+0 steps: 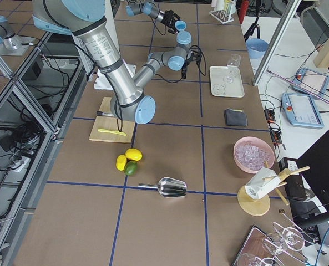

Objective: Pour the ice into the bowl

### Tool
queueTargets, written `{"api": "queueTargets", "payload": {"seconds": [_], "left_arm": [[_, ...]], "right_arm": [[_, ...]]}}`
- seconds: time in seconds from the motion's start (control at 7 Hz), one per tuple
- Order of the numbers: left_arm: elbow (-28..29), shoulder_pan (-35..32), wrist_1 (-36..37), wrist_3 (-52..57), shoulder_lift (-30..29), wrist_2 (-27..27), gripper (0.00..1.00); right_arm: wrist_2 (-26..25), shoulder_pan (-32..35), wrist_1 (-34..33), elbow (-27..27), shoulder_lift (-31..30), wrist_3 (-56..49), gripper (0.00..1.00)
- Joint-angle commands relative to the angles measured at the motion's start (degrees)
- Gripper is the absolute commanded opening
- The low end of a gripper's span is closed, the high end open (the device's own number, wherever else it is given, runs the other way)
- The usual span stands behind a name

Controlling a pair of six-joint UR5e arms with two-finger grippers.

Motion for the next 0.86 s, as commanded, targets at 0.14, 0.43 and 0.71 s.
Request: {"api": "queueTargets", "payload": {"seconds": [0.14, 0.43, 0.71], "left_arm": [[0.98, -2.96, -0.09, -16.1, 0.38, -2.07, 0.0], [2.82, -4.45, -0.09, -25.81, -0.06, -2.5, 0.0], [3.35, -6.3, -0.09, -26.19, -1.02, -3.21, 0.0]], "right_arm": [[-0.24, -2.28, 0.02, -6.56, 6.09, 1.22, 1.0], [-5.3, -5.61, -0.15, -10.09, 9.44, 3.15, 1.0], [-6.74, -7.73, -0.33, -15.78, 15.32, 4.47, 1.0]]}}
